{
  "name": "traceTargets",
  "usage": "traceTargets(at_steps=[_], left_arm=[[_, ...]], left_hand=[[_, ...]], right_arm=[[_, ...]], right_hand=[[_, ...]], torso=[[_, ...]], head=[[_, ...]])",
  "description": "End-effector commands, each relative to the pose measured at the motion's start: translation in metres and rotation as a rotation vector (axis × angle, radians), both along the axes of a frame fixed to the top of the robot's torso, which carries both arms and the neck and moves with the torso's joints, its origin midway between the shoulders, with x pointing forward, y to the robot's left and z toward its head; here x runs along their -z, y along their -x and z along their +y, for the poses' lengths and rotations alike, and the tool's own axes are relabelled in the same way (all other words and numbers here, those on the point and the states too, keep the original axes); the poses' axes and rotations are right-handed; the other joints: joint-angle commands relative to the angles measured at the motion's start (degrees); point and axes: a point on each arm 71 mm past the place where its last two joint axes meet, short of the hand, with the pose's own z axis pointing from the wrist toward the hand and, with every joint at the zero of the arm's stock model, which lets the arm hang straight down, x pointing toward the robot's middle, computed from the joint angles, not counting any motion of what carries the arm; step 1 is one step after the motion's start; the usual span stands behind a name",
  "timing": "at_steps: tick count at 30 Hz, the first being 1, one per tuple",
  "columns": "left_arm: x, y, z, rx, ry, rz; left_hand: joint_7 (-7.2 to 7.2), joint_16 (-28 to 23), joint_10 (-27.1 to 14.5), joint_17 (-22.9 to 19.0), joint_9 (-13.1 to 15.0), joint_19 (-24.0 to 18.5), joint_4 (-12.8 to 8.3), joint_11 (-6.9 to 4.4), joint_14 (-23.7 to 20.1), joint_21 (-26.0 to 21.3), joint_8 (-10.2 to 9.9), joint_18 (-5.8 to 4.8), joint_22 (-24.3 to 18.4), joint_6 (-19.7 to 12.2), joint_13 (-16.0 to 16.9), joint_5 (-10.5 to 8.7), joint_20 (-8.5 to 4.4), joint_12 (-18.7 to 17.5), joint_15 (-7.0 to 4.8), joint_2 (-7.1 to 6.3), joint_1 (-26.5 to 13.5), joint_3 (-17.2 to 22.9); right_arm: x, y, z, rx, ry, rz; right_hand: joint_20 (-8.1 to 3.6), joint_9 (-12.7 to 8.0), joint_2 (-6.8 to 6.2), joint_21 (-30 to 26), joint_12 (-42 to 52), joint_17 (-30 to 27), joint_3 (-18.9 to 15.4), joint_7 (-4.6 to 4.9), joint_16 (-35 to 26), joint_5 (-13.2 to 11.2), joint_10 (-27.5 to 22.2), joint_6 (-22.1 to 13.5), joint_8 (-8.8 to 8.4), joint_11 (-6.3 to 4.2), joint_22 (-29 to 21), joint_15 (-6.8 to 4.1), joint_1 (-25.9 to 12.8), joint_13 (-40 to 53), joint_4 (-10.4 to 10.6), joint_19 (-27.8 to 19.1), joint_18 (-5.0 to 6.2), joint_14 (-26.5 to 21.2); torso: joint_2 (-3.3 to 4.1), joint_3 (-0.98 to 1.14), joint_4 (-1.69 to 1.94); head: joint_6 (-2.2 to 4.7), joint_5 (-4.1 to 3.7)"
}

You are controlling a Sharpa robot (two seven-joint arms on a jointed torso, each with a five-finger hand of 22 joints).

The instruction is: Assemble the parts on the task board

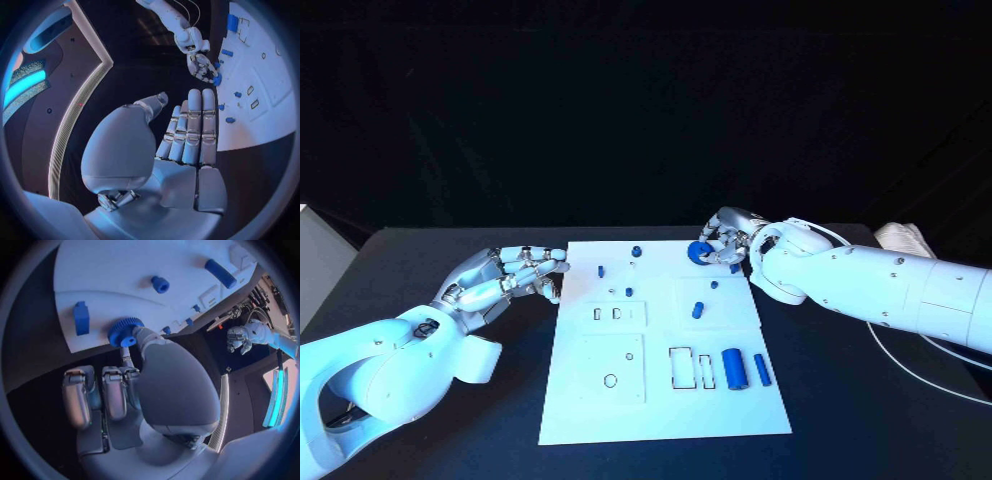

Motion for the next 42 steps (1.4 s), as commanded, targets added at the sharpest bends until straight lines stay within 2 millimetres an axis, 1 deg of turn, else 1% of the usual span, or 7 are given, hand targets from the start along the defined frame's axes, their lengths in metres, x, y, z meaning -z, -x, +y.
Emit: traceTargets(at_steps=[1, 10, 14, 18, 20, 36, 42], left_arm=[[-0.001, 0.001, -0.002, 0.021, 0.008, -0.006], [-0.001, 0.000, -0.004, 0.025, 0.010, -0.006], [-0.001, 0.000, -0.005, 0.028, 0.011, -0.005], [-0.001, 0.001, -0.006, 0.031, 0.011, -0.005], [-0.001, 0.001, -0.006, 0.032, 0.012, -0.005], [-0.002, 0.001, -0.006, 0.033, 0.009, -0.005], [-0.002, 0.001, -0.006, 0.035, 0.009, -0.005]], left_hand=[[0.12, 0.30, -0.38, 0.06, 0.08, -0.39, -0.10, -0.14, -0.49, 0.26, -0.30, 0.66, 0.10, -0.39, 0.09, -0.27, -0.03, 0.04, 0.03, 0.38, 0.02, 0.23], [0.12, 0.30, -0.38, 0.06, 0.08, -0.39, -0.10, -0.14, -0.49, 0.26, -0.30, 0.66, 0.10, -0.39, 0.09, -0.27, -0.03, 0.04, 0.03, 0.38, 0.02, 0.23], [0.12, 0.30, -0.38, 0.06, 0.08, -0.39, -0.10, -0.14, -0.49, 0.26, -0.30, 0.66, 0.10, -0.39, 0.09, -0.27, -0.03, 0.04, 0.03, 0.38, 0.02, 0.23], [0.12, 0.30, -0.38, 0.06, 0.08, -0.39, -0.10, -0.14, -0.49, 0.26, -0.30, 0.66, 0.10, -0.39, 0.09, -0.27, -0.03, 0.04, 0.03, 0.38, 0.02, 0.23], [0.12, 0.30, -0.38, 0.06, 0.08, -0.39, -0.10, -0.14, -0.49, 0.26, -0.30, 0.66, 0.10, -0.39, 0.09, -0.27, -0.03, 0.04, 0.03, 0.38, 0.02, 0.23], [0.12, 0.41, -0.42, 0.08, 0.14, -0.64, -0.15, -0.14, -0.64, 0.58, -0.32, 0.68, 0.34, -0.39, 0.11, -0.27, 0.01, 0.08, 0.04, 0.48, 0.03, 0.31], [0.12, 0.41, -0.42, 0.08, 0.14, -0.64, -0.15, -0.14, -0.64, 0.58, -0.32, 0.68, 0.34, -0.39, 0.11, -0.27, 0.01, 0.08, 0.04, 0.48, 0.03, 0.31]], right_arm=[[-0.013, 0.008, 0.016, -0.063, 0.028, -0.168], [-0.023, 0.027, 0.072, -0.212, 0.055, -0.264], [-0.021, 0.030, 0.095, -0.256, 0.062, -0.269], [-0.013, 0.030, 0.114, -0.285, 0.075, -0.257], [-0.009, 0.029, 0.119, -0.291, 0.082, -0.250], [0.005, 0.019, 0.131, -0.298, 0.161, -0.230], [0.008, 0.015, 0.131, -0.285, 0.182, -0.214]], right_hand=[[-0.44, 0.90, 0.28, 0.23, 0.43, 13.61, 0.44, -1.63, 0.33, -0.33, 6.03, 3.55, 2.30, -0.56, 15.05, -0.48, -0.75, 15.05, -0.10, 6.01, -0.35, 5.81], [-0.52, 0.94, 0.05, 0.23, 0.46, 13.70, 0.67, -1.69, 0.36, -0.32, 6.05, 3.64, 2.39, -0.63, 15.05, -0.57, -0.95, 15.08, -0.21, 6.01, -0.35, 5.84], [-0.54, 0.94, -0.02, 0.23, 0.46, 13.70, 0.74, -1.70, 0.36, -0.36, 6.05, 3.62, 2.39, -0.65, 15.05, -0.59, -0.98, 15.08, -0.25, 6.01, -0.35, 5.83], [-0.57, 0.94, -0.09, 0.23, 0.46, 13.68, 0.86, -1.70, 0.35, -0.42, 6.05, 3.56, 2.37, -0.66, 15.05, -0.61, -1.01, 15.08, -0.32, 6.01, -0.35, 5.83], [-0.57, 0.94, -0.09, 0.23, 0.46, 13.68, 0.86, -1.70, 0.35, -0.42, 6.05, 3.56, 2.37, -0.66, 15.05, -0.61, -1.01, 15.08, -0.32, 6.01, -0.35, 5.83], [-0.63, 0.89, -0.38, 0.23, 0.46, 13.70, 1.28, -1.62, 0.36, -0.54, 6.05, 3.26, 2.23, -0.62, 15.05, -0.63, -1.19, 15.08, -0.55, 6.01, -0.35, 5.84], [-0.64, 0.88, -0.63, 0.23, 0.45, 13.67, 1.42, -1.56, 0.34, -0.70, 6.04, 3.19, 2.21, -0.57, 15.05, -0.60, -1.50, 15.07, -0.57, 6.01, -0.35, 5.83]], torso=[[-0.03, -0.02, 0.01], [-0.02, -0.10, 0.18], [-0.01, -0.14, 0.30], [0.02, -0.16, 0.21], [0.04, -0.23, 0.32], [0.10, -0.05, 0.08], [0.07, -0.14, 0.12]], head=[[0.08, 0.04], [0.19, 0.09], [0.17, 0.06], [0.24, 0.32], [0.18, 0.29], [-0.34, 0.52], [-0.65, 0.53]])
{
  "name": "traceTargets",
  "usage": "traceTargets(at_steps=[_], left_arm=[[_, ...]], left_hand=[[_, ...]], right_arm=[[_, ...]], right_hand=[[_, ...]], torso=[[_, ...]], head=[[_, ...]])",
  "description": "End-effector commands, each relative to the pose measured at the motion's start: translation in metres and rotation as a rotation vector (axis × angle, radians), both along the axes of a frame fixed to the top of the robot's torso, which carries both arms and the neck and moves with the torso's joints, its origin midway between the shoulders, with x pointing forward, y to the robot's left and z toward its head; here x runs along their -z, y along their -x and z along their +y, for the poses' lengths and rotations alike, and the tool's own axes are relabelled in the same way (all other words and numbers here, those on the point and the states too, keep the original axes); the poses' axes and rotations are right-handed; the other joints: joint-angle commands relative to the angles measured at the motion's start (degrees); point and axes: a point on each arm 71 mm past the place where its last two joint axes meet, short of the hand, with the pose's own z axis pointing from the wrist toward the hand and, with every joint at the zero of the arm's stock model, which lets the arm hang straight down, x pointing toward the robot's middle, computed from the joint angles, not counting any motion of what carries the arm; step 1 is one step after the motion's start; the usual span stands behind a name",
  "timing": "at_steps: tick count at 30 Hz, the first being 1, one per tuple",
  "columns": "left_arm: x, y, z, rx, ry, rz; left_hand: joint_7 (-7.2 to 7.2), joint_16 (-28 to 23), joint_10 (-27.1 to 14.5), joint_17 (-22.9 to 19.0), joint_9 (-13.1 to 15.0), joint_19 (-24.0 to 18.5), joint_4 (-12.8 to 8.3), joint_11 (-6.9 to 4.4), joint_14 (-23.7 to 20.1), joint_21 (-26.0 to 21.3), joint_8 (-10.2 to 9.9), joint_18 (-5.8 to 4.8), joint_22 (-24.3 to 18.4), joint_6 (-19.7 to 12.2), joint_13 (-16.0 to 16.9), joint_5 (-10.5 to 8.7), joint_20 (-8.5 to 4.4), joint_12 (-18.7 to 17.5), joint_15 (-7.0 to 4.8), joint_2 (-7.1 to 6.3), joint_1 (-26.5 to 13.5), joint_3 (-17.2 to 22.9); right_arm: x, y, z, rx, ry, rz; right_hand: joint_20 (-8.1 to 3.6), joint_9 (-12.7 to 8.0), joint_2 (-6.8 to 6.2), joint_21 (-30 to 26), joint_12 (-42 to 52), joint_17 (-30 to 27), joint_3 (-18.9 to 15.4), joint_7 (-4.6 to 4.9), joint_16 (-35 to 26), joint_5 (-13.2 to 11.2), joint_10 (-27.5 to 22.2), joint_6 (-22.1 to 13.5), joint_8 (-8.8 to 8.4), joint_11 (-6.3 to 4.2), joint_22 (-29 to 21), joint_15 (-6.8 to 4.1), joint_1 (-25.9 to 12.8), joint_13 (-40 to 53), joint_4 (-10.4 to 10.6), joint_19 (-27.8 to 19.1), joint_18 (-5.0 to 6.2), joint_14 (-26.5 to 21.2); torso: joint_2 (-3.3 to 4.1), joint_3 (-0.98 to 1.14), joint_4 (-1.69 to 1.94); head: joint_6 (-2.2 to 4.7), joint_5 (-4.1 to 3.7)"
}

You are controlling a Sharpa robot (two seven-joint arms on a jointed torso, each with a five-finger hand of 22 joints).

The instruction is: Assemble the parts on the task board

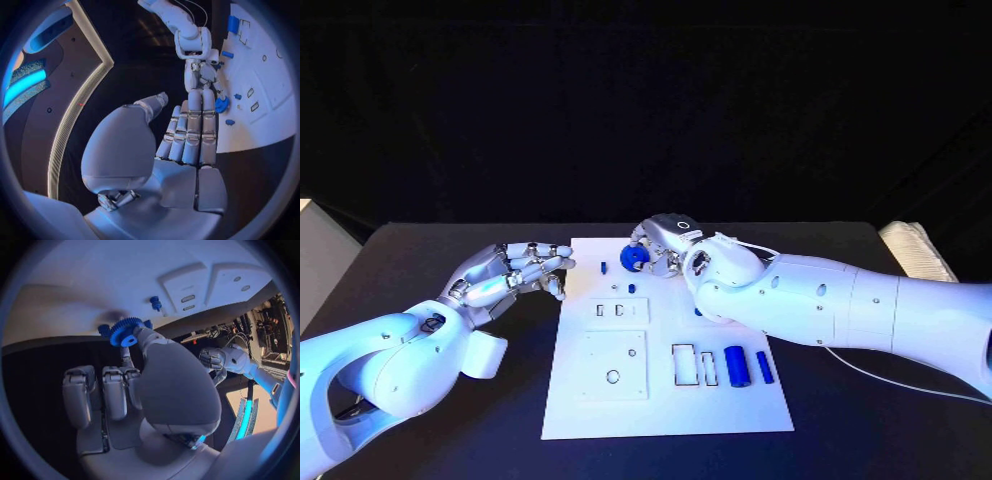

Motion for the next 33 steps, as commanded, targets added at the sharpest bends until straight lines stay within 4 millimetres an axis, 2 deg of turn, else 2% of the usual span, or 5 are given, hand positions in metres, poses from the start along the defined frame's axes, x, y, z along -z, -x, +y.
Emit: traceTargets(at_steps=[1, 17, 21, 25, 33], left_arm=[[-0.002, 0.001, -0.002, 0.023, 0.006, -0.007], [-0.002, 0.001, -0.002, 0.023, 0.004, -0.008], [-0.002, 0.001, -0.002, 0.022, 0.003, -0.008], [-0.002, 0.001, -0.002, 0.022, 0.003, -0.008], [-0.002, 0.001, -0.001, 0.021, 0.002, -0.007]], left_hand=[[0.12, 0.19, -0.42, 0.08, 0.05, -0.22, -0.15, -0.14, -0.43, 0.15, -0.32, 0.68, 0.05, -0.39, 0.05, -0.27, 0.01, 0.08, -0.17, 0.48, 0.03, 0.31], [0.12, 0.19, -0.42, 0.08, 0.05, -0.22, -0.15, -0.14, -0.43, 0.15, -0.32, 0.68, 0.05, -0.39, 0.05, -0.27, 0.01, 0.08, -0.17, 0.48, 0.03, 0.31], [0.12, 0.19, -0.42, 0.08, 0.05, -0.22, -0.15, -0.14, -0.43, 0.15, -0.32, 0.68, 0.05, -0.39, 0.05, -0.27, 0.01, 0.08, -0.17, 0.48, 0.03, 0.31], [0.11, 0.26, -0.42, 0.09, 0.08, -0.36, -0.15, -0.14, -0.50, 0.32, -0.33, 0.68, 0.18, -0.39, 0.06, -0.29, 0.03, 0.10, -0.16, 0.47, -0.04, 0.30], [0.11, 0.26, -0.42, 0.09, 0.08, -0.36, -0.15, -0.14, -0.50, 0.32, -0.33, 0.68, 0.18, -0.39, 0.06, -0.29, 0.03, 0.10, -0.16, 0.47, -0.04, 0.30]], right_arm=[[0.003, -0.002, 0.000, 0.007, 0.050, 0.012], [0.014, -0.008, 0.002, 0.029, 0.081, 0.048], [0.014, -0.009, 0.002, 0.031, 0.069, 0.045], [0.015, -0.010, 0.002, 0.034, 0.061, 0.051], [0.018, -0.011, -0.001, 0.040, 0.059, 0.099]], right_hand=[[-0.35, 0.88, -0.24, 0.25, 0.21, 13.68, 0.33, -1.63, 0.35, -0.04, 6.00, 3.05, 2.21, -0.22, 15.08, -0.40, -0.52, 15.08, 0.07, 5.89, -0.37, 5.63], [-0.22, 0.75, -1.50, 0.25, -0.23, 13.39, 0.53, -1.34, 0.26, -0.68, 5.57, 2.41, 1.90, 0.02, 15.08, -0.19, -2.53, 14.58, 0.41, 5.89, -0.37, 5.57], [0.21, 0.36, -2.46, 0.25, -1.04, 13.22, -0.50, -0.71, 0.20, -4.76, 4.82, 0.84, 0.98, 0.59, 15.08, 0.33, -4.55, 13.73, 1.14, 5.89, -0.37, 5.53], [0.64, -0.04, -2.72, 0.25, -1.56, 13.18, -2.80, -0.20, 0.18, -5.54, 4.32, -0.89, -0.05, 1.08, 15.08, 0.79, -6.29, 13.21, 1.72, 5.89, -0.37, 5.52], [1.21, -0.49, 1.19, 0.25, -1.61, 13.48, -7.95, 0.20, 0.27, -1.67, 4.29, -1.77, -0.95, 1.53, 15.08, 1.25, -14.68, 13.23, 2.07, 5.89, -0.37, 5.59]], torso=[[-0.06, -0.06, 0.03], [-0.06, 0.06, -0.07], [-0.05, 0.09, -0.12], [-0.07, 0.12, -0.17], [-0.04, 0.15, -0.17]], head=[[-0.21, 0.08], [-0.31, 0.29], [-0.37, 0.36], [-0.35, 0.35], [-0.32, 0.32]])
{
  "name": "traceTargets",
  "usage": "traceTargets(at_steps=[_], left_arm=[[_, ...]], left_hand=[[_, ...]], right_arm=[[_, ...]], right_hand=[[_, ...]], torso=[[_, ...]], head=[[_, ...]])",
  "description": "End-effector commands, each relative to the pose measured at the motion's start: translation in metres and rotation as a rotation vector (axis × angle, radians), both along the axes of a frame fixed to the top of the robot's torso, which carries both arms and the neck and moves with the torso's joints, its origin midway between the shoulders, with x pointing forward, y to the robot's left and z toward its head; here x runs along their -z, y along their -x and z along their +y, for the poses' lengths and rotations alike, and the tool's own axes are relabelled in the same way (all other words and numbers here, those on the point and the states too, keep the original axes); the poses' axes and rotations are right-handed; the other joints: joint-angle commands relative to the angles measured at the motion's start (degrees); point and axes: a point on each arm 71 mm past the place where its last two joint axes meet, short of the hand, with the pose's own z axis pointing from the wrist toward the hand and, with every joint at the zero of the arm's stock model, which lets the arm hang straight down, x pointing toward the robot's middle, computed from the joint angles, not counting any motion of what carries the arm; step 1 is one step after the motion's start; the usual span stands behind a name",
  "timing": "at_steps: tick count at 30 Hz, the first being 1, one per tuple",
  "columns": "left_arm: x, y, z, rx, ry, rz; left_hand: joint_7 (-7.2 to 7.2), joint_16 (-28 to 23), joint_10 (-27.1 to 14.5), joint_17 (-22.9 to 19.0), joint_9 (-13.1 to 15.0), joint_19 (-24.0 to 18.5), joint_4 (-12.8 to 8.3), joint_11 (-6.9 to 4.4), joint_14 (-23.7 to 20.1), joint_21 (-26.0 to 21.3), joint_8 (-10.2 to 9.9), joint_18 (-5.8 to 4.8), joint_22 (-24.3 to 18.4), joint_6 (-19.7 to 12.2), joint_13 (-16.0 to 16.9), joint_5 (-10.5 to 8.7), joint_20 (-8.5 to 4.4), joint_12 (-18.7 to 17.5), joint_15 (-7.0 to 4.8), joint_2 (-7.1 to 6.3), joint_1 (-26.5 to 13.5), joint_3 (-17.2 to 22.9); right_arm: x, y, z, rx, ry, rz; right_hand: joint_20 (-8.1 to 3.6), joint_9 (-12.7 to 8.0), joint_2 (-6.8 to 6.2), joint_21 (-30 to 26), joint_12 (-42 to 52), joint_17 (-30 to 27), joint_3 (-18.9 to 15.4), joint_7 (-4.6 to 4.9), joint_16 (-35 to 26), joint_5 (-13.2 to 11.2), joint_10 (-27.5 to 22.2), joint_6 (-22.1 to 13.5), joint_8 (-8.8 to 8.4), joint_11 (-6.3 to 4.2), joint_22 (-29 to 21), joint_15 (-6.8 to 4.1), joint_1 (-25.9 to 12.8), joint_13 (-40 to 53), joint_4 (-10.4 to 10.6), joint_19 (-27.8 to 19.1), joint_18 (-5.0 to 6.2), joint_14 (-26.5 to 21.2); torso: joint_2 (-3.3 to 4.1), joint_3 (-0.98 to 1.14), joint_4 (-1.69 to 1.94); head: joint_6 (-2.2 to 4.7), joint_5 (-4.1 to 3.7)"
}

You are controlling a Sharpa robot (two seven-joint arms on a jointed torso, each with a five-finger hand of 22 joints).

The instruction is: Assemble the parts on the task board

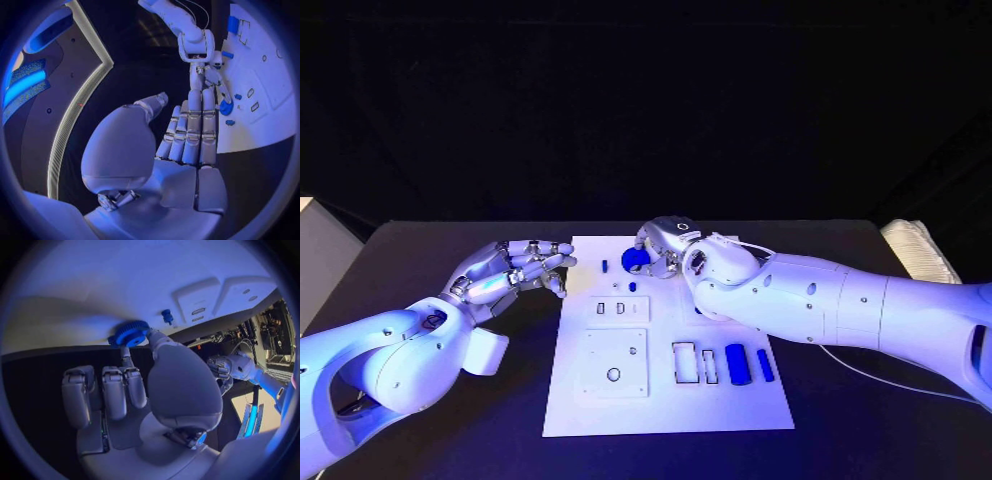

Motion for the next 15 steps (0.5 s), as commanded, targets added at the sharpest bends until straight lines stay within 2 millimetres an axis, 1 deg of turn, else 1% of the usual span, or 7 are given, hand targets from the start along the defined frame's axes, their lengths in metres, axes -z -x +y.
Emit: traceTargets(at_steps=[1, 3, 5, 6, 8, 12, 15], left_arm=[[-0.0018, 0.0007, -0.0021, 0.020, 0.005, -0.007], [-0.0018, 0.0007, -0.0020, 0.020, 0.005, -0.007], [-0.0018, 0.0006, -0.0018, 0.019, 0.005, -0.008], [-0.0018, 0.0005, -0.0016, 0.018, 0.004, -0.008], [-0.0018, 0.0003, -0.0012, 0.016, 0.004, -0.008], [-0.0018, 0.0001, -0.0006, 0.015, 0.004, -0.009], [-0.0018, 0.0001, -0.0003, 0.014, 0.003, -0.009]], left_hand=[[0.11, 0.27, -0.42, 0.09, 0.10, -0.38, -0.15, -0.13, -0.30, 0.34, -0.33, 0.68, 0.06, -0.39, 0.08, -0.29, 0.03, 0.10, 0.05, 0.47, -0.05, 0.29], [0.12, 0.28, -0.43, 0.09, 0.10, -0.41, -0.14, -0.13, -0.31, 0.36, -0.34, 0.68, 0.08, -0.40, 0.08, -0.30, 0.03, 0.10, 0.05, 0.47, -0.08, 0.28], [0.13, 0.29, -0.44, 0.09, 0.11, -0.43, -0.11, -0.12, -0.32, 0.38, -0.34, 0.68, 0.09, -0.40, 0.08, -0.30, 0.04, 0.10, 0.06, 0.47, -0.12, 0.27], [0.13, 0.29, -0.44, 0.09, 0.11, -0.43, -0.11, -0.12, -0.32, 0.38, -0.34, 0.68, 0.09, -0.40, 0.08, -0.30, 0.04, 0.10, 0.06, 0.47, -0.12, 0.27], [0.13, 0.29, -0.44, 0.09, 0.11, -0.43, -0.11, -0.12, -0.32, 0.38, -0.34, 0.68, 0.09, -0.40, 0.08, -0.30, 0.04, 0.10, 0.06, 0.47, -0.12, 0.27], [0.13, 0.29, -0.44, 0.09, 0.11, -0.43, -0.11, -0.12, -0.32, 0.38, -0.34, 0.68, 0.09, -0.40, 0.08, -0.30, 0.04, 0.10, 0.06, 0.47, -0.12, 0.27], [0.14, 0.31, -0.45, 0.09, 0.12, -0.48, -0.04, -0.11, -0.33, 0.43, -0.35, 0.68, 0.13, -0.41, 0.08, -0.30, 0.05, 0.11, 0.07, 0.51, -0.21, 0.26]], right_arm=[[0.0061, 0.0000, -0.0012, 0.000, 0.015, 0.064], [0.0072, -0.0001, -0.0020, -0.002, 0.020, 0.076], [0.0079, 0.0000, -0.0024, -0.006, 0.024, 0.082], [0.0083, 0.0000, -0.0027, -0.008, 0.027, 0.085], [0.0089, 0.0002, -0.0036, -0.011, 0.030, 0.090], [0.0093, 0.0006, -0.0069, -0.010, 0.031, 0.091], [0.0093, 0.0010, -0.0106, -0.006, 0.030, 0.091]], right_hand=[[0.37, -0.13, 1.97, 0.25, -0.16, 13.57, -1.23, -0.03, 0.32, 2.34, 4.39, -0.26, -0.41, 0.51, 15.05, 0.38, -5.14, 13.34, 0.12, 5.89, -0.38, 5.83], [0.34, -0.15, 2.48, 0.25, 0.08, 13.73, -1.24, -0.05, 0.37, 3.11, 4.63, -0.17, -0.41, 0.44, 15.05, 0.37, -6.29, 13.59, 0.10, 5.89, -0.38, 5.86], [0.33, -0.16, 2.76, 0.25, 0.14, 13.78, -1.04, -0.07, 0.39, 3.60, 4.68, -0.14, -0.42, 0.42, 15.05, 0.36, -6.46, 13.65, 0.04, 5.89, -0.38, 5.88], [0.30, -0.17, 3.04, 0.25, 0.22, 13.87, -0.54, -0.10, 0.41, 4.70, 4.76, -0.09, -0.43, 0.38, 15.05, 0.33, -6.29, 13.73, -0.08, 5.89, -0.38, 5.90], [0.28, -0.18, 3.14, 0.25, 0.36, 13.99, -0.12, -0.12, 0.45, 5.44, 4.89, -0.02, -0.43, 0.36, 15.05, 0.31, -6.14, 13.88, -0.14, 5.89, -0.38, 5.92], [0.26, -0.17, 3.24, 0.25, 0.49, 14.10, 0.29, -0.17, 0.49, 6.07, 5.02, 0.11, -0.40, 0.33, 15.05, 0.28, -6.08, 14.01, -0.15, 5.89, -0.38, 5.95], [0.26, -0.17, 3.29, 0.25, 0.56, 14.08, 0.36, -0.17, 0.48, 6.17, 5.08, 0.15, -0.38, 0.32, 15.05, 0.27, -6.10, 14.08, -0.13, 5.89, -0.38, 5.94]], torso=[[0.00, 0.02, -0.02], [0.01, 0.03, -0.01], [0.01, 0.04, -0.02], [0.01, 0.03, -0.02], [0.01, 0.04, -0.06], [0.02, 0.08, -0.06], [0.03, 0.07, -0.02]], head=[[0.03, -0.01], [-0.04, -0.05], [-0.07, -0.07], [-0.07, -0.07], [-0.01, -0.04], [0.01, -0.15], [-0.05, -0.14]])
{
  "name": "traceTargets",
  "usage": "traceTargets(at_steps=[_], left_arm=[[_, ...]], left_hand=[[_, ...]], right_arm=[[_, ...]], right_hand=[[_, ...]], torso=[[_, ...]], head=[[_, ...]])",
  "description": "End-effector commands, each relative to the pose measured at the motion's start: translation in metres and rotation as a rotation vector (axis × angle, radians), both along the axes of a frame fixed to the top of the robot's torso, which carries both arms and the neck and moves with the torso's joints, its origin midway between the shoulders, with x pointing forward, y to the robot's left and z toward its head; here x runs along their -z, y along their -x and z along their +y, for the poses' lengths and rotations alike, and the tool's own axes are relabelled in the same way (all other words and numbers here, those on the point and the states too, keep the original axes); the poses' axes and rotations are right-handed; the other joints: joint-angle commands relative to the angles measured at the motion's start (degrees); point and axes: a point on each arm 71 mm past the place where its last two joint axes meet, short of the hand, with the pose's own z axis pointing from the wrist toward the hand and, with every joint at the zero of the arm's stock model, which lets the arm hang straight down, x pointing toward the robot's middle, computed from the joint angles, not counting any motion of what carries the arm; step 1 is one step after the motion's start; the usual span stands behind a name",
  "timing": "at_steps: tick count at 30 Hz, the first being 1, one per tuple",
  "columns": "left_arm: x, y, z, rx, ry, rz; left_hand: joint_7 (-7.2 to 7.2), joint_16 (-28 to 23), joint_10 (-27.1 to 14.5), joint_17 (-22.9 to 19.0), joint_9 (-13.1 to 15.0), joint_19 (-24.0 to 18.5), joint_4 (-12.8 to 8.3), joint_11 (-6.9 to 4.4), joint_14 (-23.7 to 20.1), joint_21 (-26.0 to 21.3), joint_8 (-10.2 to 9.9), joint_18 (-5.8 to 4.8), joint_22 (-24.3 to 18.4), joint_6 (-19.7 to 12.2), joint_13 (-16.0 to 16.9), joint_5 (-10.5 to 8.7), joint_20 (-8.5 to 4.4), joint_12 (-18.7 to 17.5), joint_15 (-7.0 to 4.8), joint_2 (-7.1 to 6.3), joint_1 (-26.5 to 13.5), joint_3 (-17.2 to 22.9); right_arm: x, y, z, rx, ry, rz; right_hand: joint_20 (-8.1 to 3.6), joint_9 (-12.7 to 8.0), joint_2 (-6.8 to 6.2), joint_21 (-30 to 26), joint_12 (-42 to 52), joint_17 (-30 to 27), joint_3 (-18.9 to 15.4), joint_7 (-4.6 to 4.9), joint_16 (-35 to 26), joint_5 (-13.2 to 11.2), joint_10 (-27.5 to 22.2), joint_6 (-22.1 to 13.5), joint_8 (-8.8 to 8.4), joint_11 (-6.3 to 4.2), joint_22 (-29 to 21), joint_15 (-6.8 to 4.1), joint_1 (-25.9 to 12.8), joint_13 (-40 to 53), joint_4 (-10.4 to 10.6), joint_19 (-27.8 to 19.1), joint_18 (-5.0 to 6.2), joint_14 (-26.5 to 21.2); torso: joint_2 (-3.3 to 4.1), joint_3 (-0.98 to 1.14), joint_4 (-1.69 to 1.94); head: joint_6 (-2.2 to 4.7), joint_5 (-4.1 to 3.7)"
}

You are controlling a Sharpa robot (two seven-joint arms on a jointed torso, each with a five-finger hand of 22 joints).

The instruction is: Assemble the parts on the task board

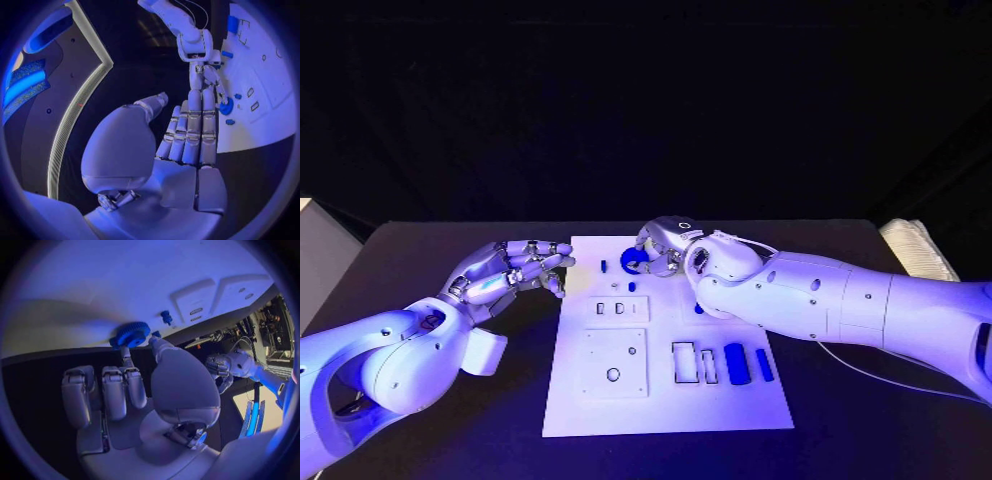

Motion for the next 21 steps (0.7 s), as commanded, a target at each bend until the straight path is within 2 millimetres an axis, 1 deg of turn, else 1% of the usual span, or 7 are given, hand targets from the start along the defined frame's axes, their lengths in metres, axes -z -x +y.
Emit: traceTargets(at_steps=[1, 7, 12, 13, 16, 19, 21], left_arm=[[-0.002, 0.000, -0.001, 0.016, 0.005, -0.008], [-0.002, 0.001, 0.000, 0.013, 0.004, -0.008], [-0.002, 0.000, 0.000, 0.012, 0.003, -0.009], [-0.002, 0.000, 0.001, 0.011, 0.003, -0.009], [-0.002, 0.000, 0.002, 0.009, 0.002, -0.009], [-0.002, 0.000, 0.003, 0.006, 0.001, -0.009], [-0.002, 0.000, 0.003, 0.005, 0.001, -0.009]], left_hand=[[0.14, 0.31, -0.45, 0.09, 0.07, -0.48, -0.04, -0.11, -0.33, 0.20, -0.35, 0.68, 0.08, -0.41, 0.09, -0.30, 0.05, 0.11, 0.07, 0.51, -0.21, 0.26], [0.14, 0.31, -0.45, 0.09, 0.07, -0.48, -0.04, -0.11, -0.33, 0.20, -0.35, 0.68, 0.08, -0.41, 0.09, -0.30, 0.05, 0.11, 0.07, 0.51, -0.21, 0.26], [0.14, 0.31, -0.45, 0.09, 0.07, -0.48, -0.04, -0.11, -0.33, 0.20, -0.35, 0.68, 0.08, -0.41, 0.09, -0.30, 0.05, 0.11, 0.07, 0.51, -0.21, 0.26], [0.14, 0.31, -0.45, 0.09, 0.07, -0.48, -0.04, -0.11, -0.33, 0.20, -0.35, 0.68, 0.08, -0.41, 0.09, -0.30, 0.05, 0.11, 0.07, 0.51, -0.21, 0.26], [0.14, 0.31, -0.45, 0.09, 0.07, -0.48, -0.04, -0.11, -0.33, 0.20, -0.35, 0.68, 0.08, -0.41, 0.09, -0.30, 0.05, 0.11, 0.07, 0.51, -0.21, 0.26], [0.14, 0.31, -0.45, 0.09, 0.07, -0.48, -0.04, -0.11, -0.33, 0.20, -0.35, 0.68, 0.08, -0.41, 0.09, -0.30, 0.05, 0.11, 0.07, 0.51, -0.21, 0.26], [0.14, 0.31, -0.45, 0.09, 0.07, -0.48, -0.04, -0.11, -0.33, 0.20, -0.35, 0.68, 0.08, -0.41, 0.09, -0.30, 0.05, 0.11, 0.07, 0.51, -0.21, 0.26]], right_arm=[[0.010, 0.002, -0.006, 0.000, 0.033, 0.061], [0.011, 0.003, -0.012, 0.006, 0.028, 0.072], [0.008, 0.007, -0.019, 0.013, -0.010, 0.030], [0.006, 0.009, -0.022, 0.016, -0.027, 0.010], [0.000, 0.014, -0.032, 0.023, -0.069, -0.037], [-0.005, 0.018, -0.044, 0.031, -0.106, -0.062], [-0.010, 0.022, -0.055, 0.035, -0.141, -0.068]], right_hand=[[0.25, 0.06, 0.55, 0.25, 0.29, 14.13, 0.40, 0.03, 0.25, 0.29, 5.13, 0.45, 0.16, 0.32, 15.07, 0.08, 0.04, 14.13, 0.07, 5.89, -0.37, 5.77], [0.22, 0.09, 0.80, 0.25, 0.41, 14.19, 0.77, -0.04, 0.27, 0.56, 5.25, 0.69, 0.26, 0.26, 15.07, 0.04, -0.07, 14.25, 0.07, 5.89, -0.37, 5.78], [0.21, 0.10, 0.89, 0.25, 0.46, 14.16, 0.92, -0.05, 0.26, 0.67, 5.29, 0.76, 0.29, 0.23, 15.07, 0.03, -0.09, 14.30, 0.06, 5.89, -0.37, 5.77], [0.20, 0.10, 0.91, 0.25, 0.47, 14.10, 0.96, -0.06, 0.24, 0.70, 5.31, 0.78, 0.29, 0.23, 15.07, 0.03, -0.09, 14.31, 0.06, 5.89, -0.37, 5.76], [0.19, 0.11, 0.90, 0.25, 0.55, 14.03, 1.05, -0.09, 0.22, 0.75, 5.39, 0.88, 0.34, 0.21, 15.07, 0.01, -0.09, 14.40, 0.03, 5.89, -0.37, 5.75], [0.14, 0.14, 0.82, 0.25, 0.50, 13.98, 1.44, -0.18, 0.21, 1.06, 5.34, 1.10, 0.43, 0.13, 15.07, -0.06, 0.14, 14.35, -0.10, 5.89, -0.37, 5.73], [0.08, 0.12, 0.48, 0.25, 0.51, 13.87, 1.88, -0.22, 0.17, 1.24, 5.36, 1.17, 0.43, 0.07, 15.07, -0.13, 0.64, 14.36, -0.31, 5.89, -0.37, 5.71]], torso=[[0.02, 0.01, 0.03], [0.02, 0.00, -0.08], [0.00, 0.01, 0.04], [-0.01, -0.01, 0.10], [-0.04, -0.04, 0.09], [-0.08, -0.03, -0.03], [-0.10, 0.01, -0.09]], head=[[-0.08, -0.08], [0.00, -0.06], [-0.09, -0.16], [-0.04, -0.26], [0.07, -0.27], [0.25, -0.21], [0.32, -0.19]])
